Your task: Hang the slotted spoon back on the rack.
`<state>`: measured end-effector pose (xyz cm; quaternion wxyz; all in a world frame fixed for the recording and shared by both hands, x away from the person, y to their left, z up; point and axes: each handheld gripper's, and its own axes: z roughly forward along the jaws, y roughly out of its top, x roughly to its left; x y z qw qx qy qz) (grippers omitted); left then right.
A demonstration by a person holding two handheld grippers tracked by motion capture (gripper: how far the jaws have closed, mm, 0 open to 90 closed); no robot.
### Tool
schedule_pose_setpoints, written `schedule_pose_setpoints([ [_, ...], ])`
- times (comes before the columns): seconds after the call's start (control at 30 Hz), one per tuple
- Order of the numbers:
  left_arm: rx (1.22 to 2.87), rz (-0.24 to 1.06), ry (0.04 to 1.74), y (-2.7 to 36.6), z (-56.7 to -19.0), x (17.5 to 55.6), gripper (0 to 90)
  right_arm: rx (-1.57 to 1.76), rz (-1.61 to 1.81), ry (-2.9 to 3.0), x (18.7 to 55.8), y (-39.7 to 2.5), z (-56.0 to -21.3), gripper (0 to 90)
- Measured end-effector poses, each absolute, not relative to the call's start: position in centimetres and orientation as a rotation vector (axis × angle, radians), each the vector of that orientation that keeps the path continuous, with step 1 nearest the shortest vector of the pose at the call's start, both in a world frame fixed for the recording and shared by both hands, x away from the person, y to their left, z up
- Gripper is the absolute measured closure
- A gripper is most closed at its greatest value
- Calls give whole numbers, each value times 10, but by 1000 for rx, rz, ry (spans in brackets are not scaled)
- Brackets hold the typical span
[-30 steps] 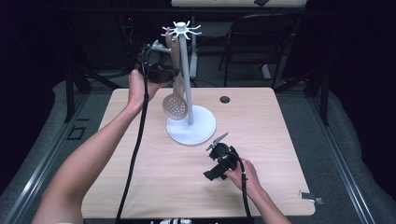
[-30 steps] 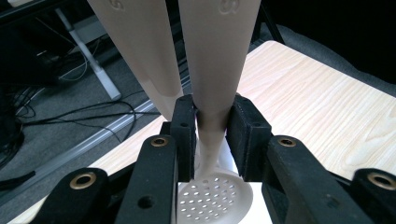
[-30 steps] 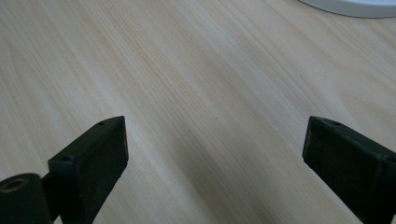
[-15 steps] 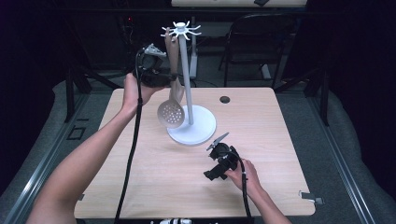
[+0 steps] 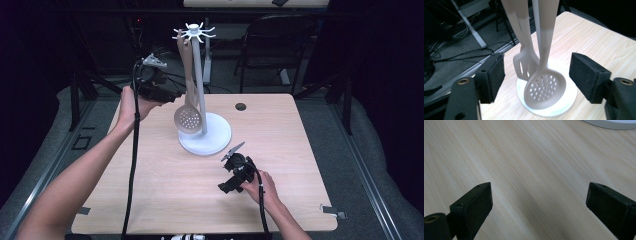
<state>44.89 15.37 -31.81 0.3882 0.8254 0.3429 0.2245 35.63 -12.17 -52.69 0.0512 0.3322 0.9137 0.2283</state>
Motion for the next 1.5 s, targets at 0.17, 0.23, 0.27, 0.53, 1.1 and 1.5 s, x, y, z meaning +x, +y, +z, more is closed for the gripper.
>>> schedule_pose_setpoints([
  [0.17,2114,572,888,166,-325,440,216,1013,692,2781,356,-122,-527,64],
  [0.23,2119,571,896,171,-329,436,200,1019,703,2779,356,-121,-527,64],
  [0.27,2123,570,899,174,-331,434,194,1016,700,2778,356,-121,-527,64],
  [0.53,2142,571,924,195,-349,414,160,1016,694,2782,356,-120,-527,64],
  [1.1,2153,532,1045,239,-413,379,143,1017,683,2785,355,-119,-529,64],
  [1.5,2138,481,1133,258,-460,358,134,1004,662,2792,355,-118,-529,64],
])
